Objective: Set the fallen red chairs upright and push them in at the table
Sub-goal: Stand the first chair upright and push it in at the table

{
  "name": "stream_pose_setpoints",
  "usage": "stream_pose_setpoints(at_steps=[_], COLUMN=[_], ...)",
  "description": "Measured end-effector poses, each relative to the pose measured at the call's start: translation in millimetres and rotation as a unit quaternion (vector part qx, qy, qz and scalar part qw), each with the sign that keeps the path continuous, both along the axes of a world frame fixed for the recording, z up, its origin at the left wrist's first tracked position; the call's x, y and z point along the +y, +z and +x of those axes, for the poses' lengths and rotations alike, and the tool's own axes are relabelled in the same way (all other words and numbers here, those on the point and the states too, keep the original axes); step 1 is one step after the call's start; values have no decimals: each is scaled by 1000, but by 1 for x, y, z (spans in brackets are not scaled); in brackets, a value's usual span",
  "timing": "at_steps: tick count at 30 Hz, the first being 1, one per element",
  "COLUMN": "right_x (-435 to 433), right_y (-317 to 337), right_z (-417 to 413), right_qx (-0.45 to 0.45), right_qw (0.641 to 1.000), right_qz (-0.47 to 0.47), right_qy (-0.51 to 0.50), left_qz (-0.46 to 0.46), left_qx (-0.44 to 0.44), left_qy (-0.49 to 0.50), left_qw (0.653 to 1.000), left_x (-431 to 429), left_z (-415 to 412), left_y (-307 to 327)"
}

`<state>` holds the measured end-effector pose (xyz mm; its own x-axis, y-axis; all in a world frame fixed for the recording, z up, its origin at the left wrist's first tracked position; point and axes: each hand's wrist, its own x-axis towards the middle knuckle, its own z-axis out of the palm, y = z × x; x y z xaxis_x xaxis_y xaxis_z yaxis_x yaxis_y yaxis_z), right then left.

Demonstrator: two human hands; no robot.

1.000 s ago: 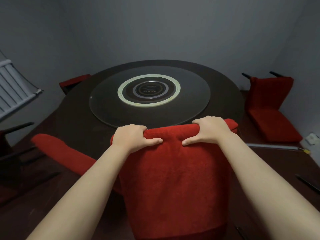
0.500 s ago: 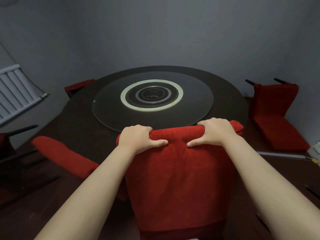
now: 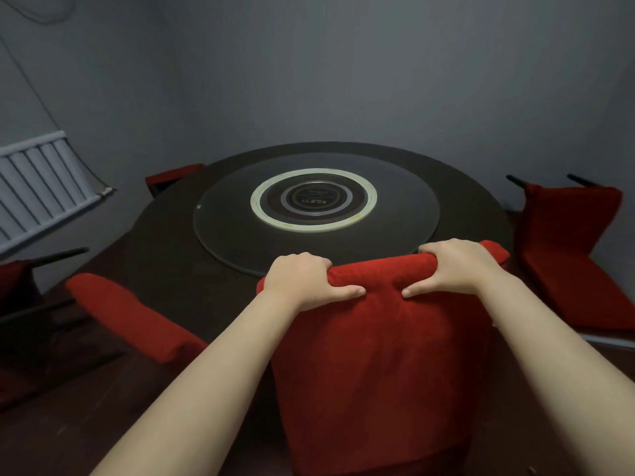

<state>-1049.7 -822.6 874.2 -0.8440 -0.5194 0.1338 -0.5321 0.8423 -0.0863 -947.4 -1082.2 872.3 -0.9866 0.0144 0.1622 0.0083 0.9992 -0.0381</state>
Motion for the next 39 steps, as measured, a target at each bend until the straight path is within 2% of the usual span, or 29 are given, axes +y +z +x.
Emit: stream_pose_setpoints(at_steps=[4, 13, 17, 20, 25, 33, 36, 39], right_x=[1, 7, 13, 21, 42, 69, 69, 60], right_y=[1, -9, -10, -10, -11, -22, -32, -49], right_z=[-11, -17, -7, 8, 51, 120, 142, 162], right_qx=[14, 125, 120, 113, 36, -9, 13, 85], right_qw=[1000, 991, 991, 990, 996, 998, 998, 995], right_qz=[-3, -13, -17, -13, 5, 9, 16, 16], right_qy=[12, 47, 59, 79, 80, 65, 63, 50], left_qz=[-5, 14, 26, 2, -3, -40, -82, -112], left_qx=[13, 25, 23, 24, 12, 37, 32, 11], left_qy=[3, -5, -15, -35, -28, -72, -92, -100], left_qw=[1000, 1000, 999, 999, 1000, 996, 992, 989], left_x=[2, 2, 6, 14, 38, 61, 53, 36], left_z=[-10, -10, 5, 20, 64, 120, 130, 132], left_y=[-1, -2, -3, -1, -10, -32, -37, -37])
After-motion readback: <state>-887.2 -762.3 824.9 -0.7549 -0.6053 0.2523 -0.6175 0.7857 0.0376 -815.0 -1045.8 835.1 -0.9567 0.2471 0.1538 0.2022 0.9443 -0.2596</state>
